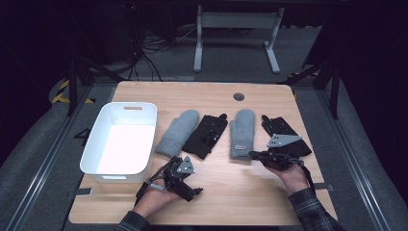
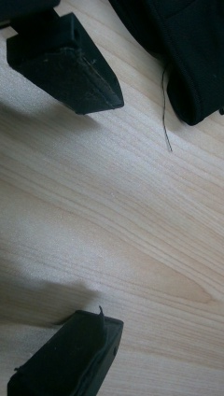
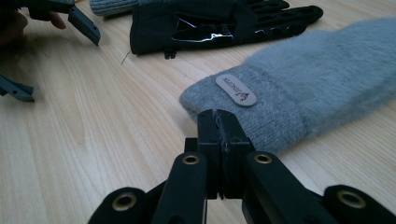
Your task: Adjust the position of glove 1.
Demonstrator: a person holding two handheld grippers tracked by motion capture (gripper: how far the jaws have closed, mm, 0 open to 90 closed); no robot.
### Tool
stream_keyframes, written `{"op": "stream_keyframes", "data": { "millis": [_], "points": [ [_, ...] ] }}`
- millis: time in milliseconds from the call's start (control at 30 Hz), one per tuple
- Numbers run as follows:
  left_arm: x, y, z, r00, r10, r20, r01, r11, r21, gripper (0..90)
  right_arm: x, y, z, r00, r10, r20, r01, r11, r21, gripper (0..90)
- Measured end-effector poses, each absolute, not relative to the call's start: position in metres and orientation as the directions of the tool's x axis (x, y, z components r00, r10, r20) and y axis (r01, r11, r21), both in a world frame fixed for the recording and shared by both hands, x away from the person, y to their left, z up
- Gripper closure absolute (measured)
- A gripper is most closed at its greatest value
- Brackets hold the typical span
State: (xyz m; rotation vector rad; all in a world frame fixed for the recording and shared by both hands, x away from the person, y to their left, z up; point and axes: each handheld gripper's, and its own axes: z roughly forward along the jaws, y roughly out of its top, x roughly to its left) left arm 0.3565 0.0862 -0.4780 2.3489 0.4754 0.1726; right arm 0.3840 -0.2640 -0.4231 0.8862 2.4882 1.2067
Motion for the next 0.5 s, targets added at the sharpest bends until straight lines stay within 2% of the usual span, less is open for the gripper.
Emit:
{"op": "stream_keyframes", "data": {
  "millis": [500],
  "points": [
    [0.355,0.087,-0.478,0.919,0.394,-0.012,0.294,-0.666,0.686,0.4,0.424,-0.261,-0.425,-0.759,0.650,0.045,0.425,0.441,0.790,89.6]
  ]
}}
